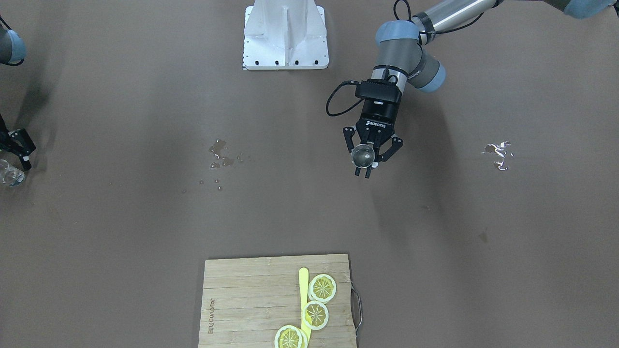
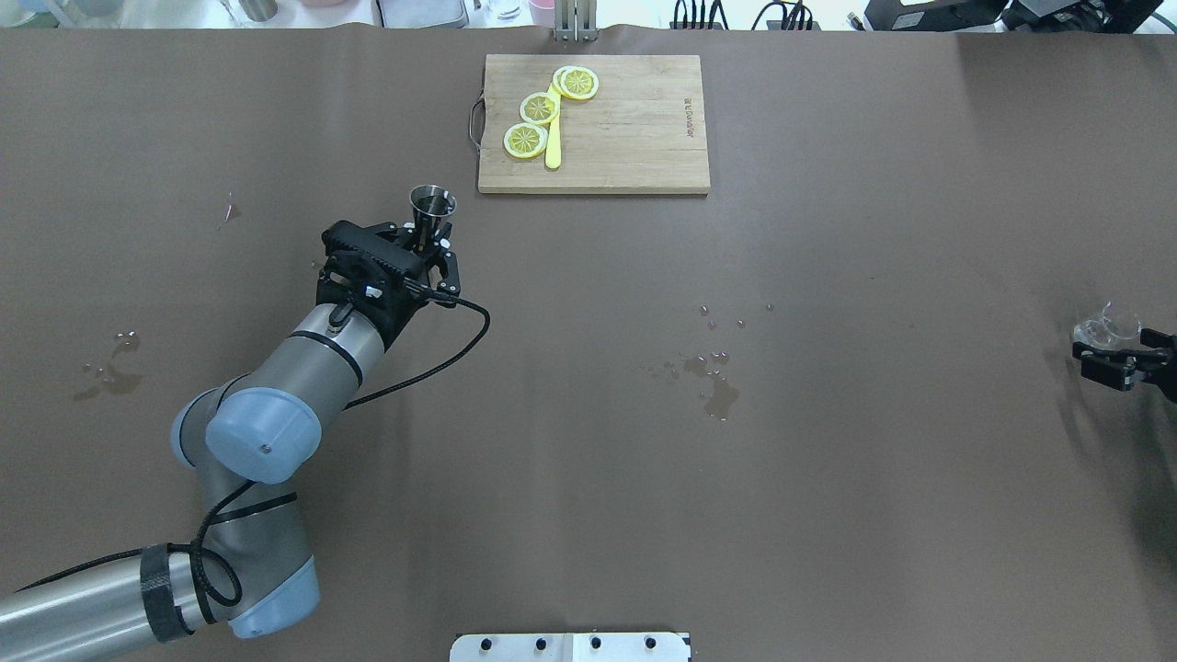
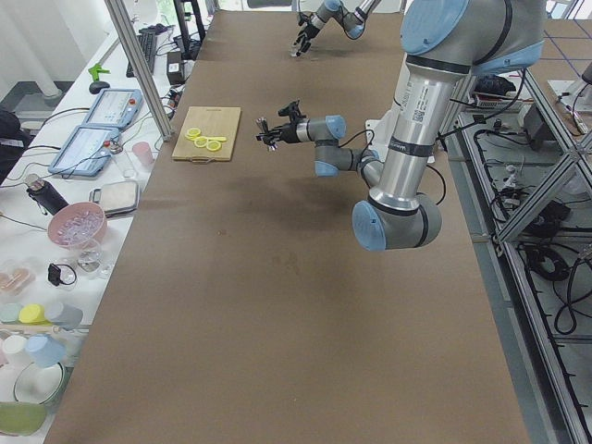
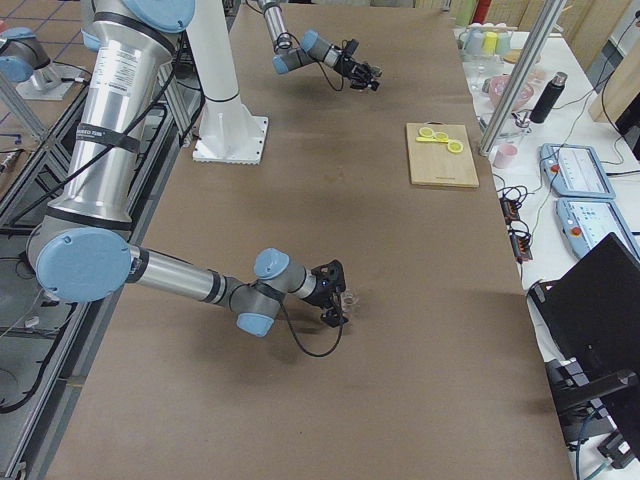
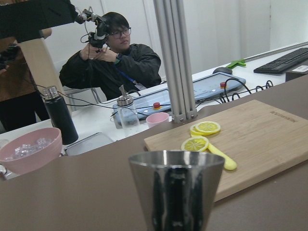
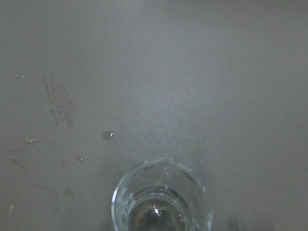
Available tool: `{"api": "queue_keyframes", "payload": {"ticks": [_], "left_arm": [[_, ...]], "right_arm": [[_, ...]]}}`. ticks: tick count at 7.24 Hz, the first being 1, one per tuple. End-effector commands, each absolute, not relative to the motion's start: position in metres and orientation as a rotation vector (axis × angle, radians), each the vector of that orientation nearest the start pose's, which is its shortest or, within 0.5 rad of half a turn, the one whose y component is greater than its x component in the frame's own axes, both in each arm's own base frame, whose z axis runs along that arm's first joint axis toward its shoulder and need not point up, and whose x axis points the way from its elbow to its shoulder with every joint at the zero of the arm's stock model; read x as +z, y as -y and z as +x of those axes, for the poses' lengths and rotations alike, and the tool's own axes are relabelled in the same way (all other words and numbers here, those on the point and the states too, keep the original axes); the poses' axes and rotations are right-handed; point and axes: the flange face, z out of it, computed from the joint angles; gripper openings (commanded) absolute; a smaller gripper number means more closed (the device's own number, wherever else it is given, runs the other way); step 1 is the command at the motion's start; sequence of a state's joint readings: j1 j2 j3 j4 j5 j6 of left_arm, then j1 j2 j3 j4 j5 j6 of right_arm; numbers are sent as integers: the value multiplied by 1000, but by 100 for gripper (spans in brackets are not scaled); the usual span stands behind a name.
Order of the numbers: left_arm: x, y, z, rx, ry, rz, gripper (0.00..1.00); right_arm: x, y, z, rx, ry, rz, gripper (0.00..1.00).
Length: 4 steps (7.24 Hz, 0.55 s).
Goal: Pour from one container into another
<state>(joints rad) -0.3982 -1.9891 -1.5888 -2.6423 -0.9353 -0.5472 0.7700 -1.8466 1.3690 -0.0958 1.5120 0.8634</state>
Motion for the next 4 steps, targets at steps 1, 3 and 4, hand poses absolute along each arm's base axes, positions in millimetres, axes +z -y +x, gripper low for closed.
{"api": "queue_keyframes", "payload": {"ticks": [1,3,4], "left_arm": [[257,414,507,114,-842,1327,0],[240,416,513,268,-829,1372,0],[235,416,513,338,-832,1401,0]], "right_arm": [[731,359,-169,100,714,758,99],[723,362,-171,118,727,776,99],[721,365,-173,124,724,786,99]]}}
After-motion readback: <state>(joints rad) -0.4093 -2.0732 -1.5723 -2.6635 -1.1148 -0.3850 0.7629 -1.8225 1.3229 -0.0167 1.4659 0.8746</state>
